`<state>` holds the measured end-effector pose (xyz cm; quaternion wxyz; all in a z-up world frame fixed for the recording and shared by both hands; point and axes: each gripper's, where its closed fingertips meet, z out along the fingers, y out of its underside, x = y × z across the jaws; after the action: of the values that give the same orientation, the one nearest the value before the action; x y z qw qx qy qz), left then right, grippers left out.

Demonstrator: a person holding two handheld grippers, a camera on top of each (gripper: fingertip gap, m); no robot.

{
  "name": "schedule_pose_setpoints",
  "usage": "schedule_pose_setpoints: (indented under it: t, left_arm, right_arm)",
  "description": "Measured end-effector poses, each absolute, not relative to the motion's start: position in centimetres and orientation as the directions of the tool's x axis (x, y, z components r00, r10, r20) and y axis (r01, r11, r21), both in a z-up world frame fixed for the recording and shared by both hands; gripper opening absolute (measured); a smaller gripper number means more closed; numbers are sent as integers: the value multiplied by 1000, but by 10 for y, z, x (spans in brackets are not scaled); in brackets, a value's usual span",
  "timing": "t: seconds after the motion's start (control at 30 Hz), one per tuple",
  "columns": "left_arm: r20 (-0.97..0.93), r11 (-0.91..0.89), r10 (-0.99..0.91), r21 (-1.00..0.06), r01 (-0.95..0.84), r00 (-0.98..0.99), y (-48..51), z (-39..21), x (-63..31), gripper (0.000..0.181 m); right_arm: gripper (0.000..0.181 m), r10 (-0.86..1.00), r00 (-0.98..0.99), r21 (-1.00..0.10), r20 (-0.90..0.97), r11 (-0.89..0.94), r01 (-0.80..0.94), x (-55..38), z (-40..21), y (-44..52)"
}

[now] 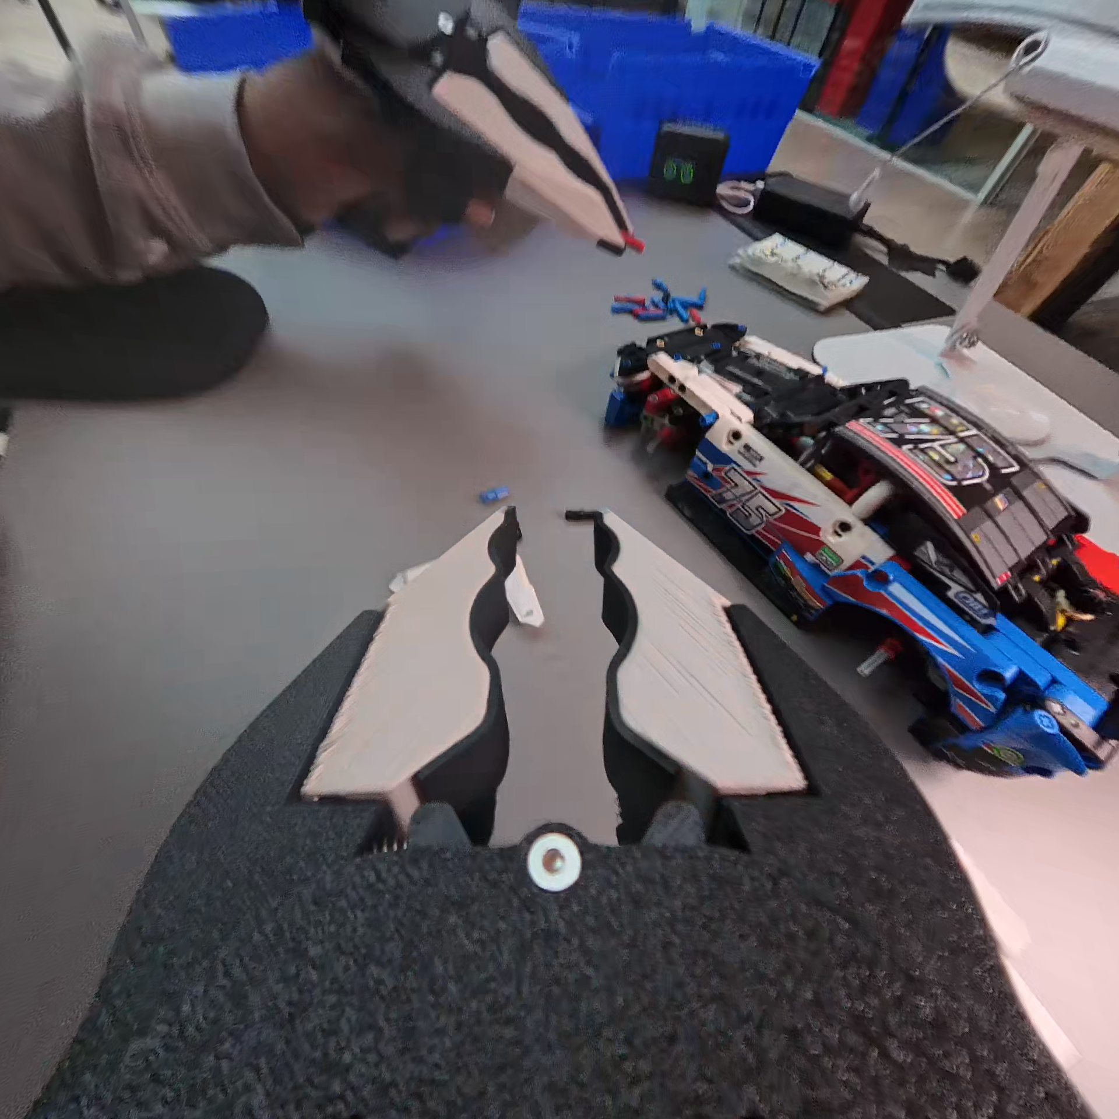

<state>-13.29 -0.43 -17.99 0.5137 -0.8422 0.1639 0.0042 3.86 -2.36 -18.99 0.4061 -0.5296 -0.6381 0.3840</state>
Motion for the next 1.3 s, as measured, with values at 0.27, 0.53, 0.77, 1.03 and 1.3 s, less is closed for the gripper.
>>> schedule_pose_setpoints:
  t: [0.27,0.53,0.77,1.03,1.3]
  left_arm:
    - [-157,-707,-6,-697,-115,988,21,-244,-219,3]
    - [-61,-680,-36,-730,-69,997,26,-238,-207,30]
    - [196,-540,-434,-838,-79,880,-13,-187,-94,33]
    - [513,-555,-630,-823,124,584,-63,-161,8,34]
    - [413,-492,-632,-868,72,655,-61,-165,10,6]
  right_arm:
    - [29,964,-225,-745,142,254,617,45,-246,-31]
    - [21,962,-272,-685,29,217,695,37,-258,-31]
    - [11,946,-233,-747,225,321,582,27,-238,-24]
    - [11,798,-76,-770,597,598,223,12,-162,-44]
    - [11,751,-98,-724,653,657,211,9,-170,-58]
